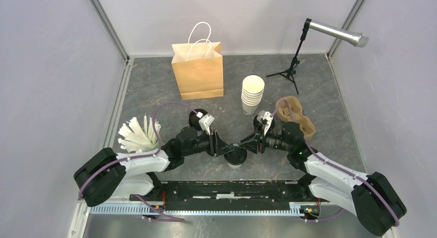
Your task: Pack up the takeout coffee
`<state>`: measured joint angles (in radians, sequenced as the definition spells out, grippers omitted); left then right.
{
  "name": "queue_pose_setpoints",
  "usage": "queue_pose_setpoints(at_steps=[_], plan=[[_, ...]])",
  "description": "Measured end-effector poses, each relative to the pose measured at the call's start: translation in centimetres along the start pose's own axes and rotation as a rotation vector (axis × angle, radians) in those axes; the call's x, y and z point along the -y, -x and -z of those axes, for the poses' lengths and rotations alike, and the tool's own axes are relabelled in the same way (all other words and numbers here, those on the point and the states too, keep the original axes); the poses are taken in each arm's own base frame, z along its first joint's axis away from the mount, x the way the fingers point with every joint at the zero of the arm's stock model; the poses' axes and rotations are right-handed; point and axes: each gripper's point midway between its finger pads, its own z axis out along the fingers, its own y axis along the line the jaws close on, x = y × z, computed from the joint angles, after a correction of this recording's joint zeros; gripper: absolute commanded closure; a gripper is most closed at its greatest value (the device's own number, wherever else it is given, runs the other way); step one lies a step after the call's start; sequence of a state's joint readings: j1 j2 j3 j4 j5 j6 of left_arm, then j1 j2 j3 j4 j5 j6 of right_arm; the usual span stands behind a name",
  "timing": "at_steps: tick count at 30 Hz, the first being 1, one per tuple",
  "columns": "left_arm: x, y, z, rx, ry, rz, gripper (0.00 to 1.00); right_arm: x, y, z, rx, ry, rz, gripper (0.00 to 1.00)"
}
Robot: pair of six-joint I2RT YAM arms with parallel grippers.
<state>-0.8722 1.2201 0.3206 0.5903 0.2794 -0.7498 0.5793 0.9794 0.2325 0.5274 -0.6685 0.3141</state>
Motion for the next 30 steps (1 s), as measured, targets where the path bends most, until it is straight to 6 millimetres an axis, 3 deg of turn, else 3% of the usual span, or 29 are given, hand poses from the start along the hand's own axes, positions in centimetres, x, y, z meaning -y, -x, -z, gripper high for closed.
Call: queue_pose_setpoints(at_steps=[7,14,20,24,30], plan=[[0.2,-0.1,0.3,-0.025,0.021,0.025,0.32,-0.2,0.4,0.2,-0.084,-0.020,-0.035,0.45],[0.9,1.0,0.4,-0.078,0.092,0.029,0.23,-0.3,2.1,1.3,-0.118,-0.083,-0.012,0.46],[1.9,3.1,1.6,-0.038,0.130,-0.006,0.33,-1.2,2.8,1.5,-0.156,-0.120,0.019,0.45],[1.5,2.5,2.1,-0.057,0.149,-0.002,0.37,-2.6,2.8,1.2,-0.189,-0.126,0.055,0.49],[-0.1,-0.1,2.5,-0.107,0.158,0.021,0.42,-3.8,1.8,0.4,-0.239,-0.124,0.090,0.61]])
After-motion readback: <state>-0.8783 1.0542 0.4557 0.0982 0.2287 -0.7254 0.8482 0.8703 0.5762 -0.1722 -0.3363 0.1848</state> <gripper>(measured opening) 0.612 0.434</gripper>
